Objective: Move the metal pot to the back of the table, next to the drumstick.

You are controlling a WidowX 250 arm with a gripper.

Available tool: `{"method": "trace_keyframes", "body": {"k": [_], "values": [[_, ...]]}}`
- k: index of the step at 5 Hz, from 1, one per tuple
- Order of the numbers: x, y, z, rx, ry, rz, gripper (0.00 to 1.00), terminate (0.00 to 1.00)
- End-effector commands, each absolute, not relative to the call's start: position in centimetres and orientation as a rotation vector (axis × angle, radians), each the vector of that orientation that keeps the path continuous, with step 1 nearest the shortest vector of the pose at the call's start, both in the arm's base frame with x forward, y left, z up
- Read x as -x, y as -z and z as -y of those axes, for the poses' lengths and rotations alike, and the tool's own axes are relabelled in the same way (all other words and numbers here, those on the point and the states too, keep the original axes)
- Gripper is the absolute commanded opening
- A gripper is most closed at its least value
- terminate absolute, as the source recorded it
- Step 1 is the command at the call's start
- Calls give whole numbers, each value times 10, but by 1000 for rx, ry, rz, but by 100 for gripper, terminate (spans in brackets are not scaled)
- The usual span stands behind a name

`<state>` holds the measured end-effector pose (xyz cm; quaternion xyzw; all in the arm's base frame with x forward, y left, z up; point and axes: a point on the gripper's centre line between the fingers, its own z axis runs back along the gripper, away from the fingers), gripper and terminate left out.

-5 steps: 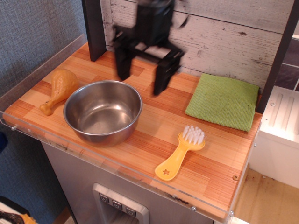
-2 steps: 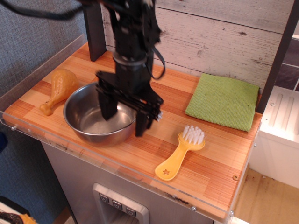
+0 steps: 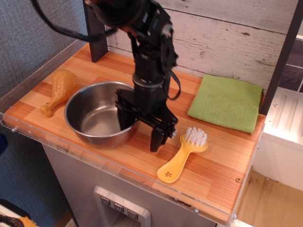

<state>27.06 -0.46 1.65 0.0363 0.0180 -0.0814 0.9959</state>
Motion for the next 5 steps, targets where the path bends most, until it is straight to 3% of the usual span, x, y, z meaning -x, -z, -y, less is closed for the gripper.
{"method": "trace_keyframes", "body": {"k": [1, 3, 4, 5], "values": [[-271, -17, 0, -115, 141, -4, 0, 0], [-263, -32, -4, -121, 120, 23, 0, 0], [-257, -55, -3, -88, 96, 58, 0, 0], [-276, -86, -3, -75, 106, 77, 0, 0]]}}
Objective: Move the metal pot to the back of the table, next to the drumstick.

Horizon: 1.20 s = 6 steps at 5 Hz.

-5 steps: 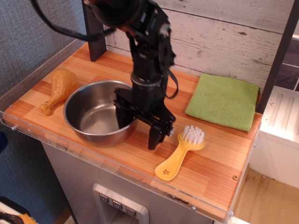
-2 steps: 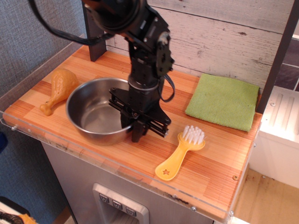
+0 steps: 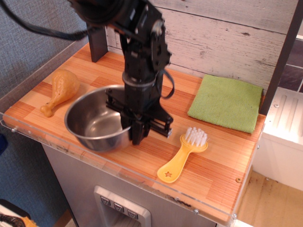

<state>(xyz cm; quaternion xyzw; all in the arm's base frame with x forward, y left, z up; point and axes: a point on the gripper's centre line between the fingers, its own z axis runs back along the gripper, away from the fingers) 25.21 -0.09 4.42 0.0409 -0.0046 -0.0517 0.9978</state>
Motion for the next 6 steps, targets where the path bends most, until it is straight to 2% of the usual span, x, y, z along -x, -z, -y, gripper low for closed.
{"method": "trace_keyframes", "body": {"k": [1, 2, 4, 6], "values": [[-315, -97, 0, -64, 115, 104, 0, 0], [-344, -85, -1, -83, 114, 87, 0, 0], [-365, -47, -19, -118, 81, 17, 0, 0], [-375, -47, -29, -145, 98, 49, 0, 0]]}}
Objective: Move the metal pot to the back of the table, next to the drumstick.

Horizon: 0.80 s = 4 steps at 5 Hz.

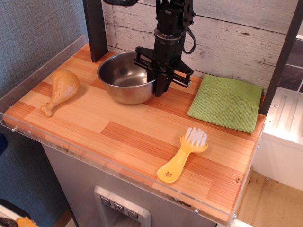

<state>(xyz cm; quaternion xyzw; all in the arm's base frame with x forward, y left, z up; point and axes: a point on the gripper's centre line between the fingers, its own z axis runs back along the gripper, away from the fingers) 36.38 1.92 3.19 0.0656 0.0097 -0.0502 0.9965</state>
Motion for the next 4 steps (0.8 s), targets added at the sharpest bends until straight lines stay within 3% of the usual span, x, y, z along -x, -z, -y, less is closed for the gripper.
{"method": "trace_keyframes", "body": {"k": [1, 2, 3, 4], "values": [[-375, -43, -32, -139, 94, 52, 0, 0], [-372, -44, -35, -112, 49, 64, 100, 0], [-366, -65, -39, -75, -9, 106, 100, 0], [-354, -104, -51, -77, -79, 156, 100, 0]]}}
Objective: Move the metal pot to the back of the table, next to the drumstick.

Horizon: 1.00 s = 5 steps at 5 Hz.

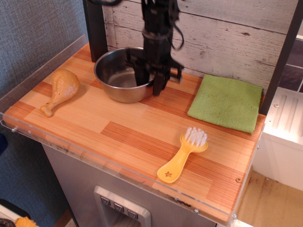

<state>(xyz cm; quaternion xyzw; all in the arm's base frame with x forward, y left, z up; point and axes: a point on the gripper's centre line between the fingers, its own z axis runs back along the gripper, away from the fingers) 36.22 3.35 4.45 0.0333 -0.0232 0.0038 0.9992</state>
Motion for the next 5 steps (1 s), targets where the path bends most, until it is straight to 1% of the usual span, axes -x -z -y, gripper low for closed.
{"method": "trace_keyframes", "body": {"k": [1, 2, 3, 4, 5], "values": [[-330, -139, -54, -53, -98, 186, 100, 0], [-305, -142, -43, -24, -87, 148, 100, 0], [-293, -130, -35, -50, -69, 110, 100, 0], [-293, -130, -35, -50, -69, 110, 100, 0], [-293, -130, -35, -50, -69, 110, 100, 100]]}}
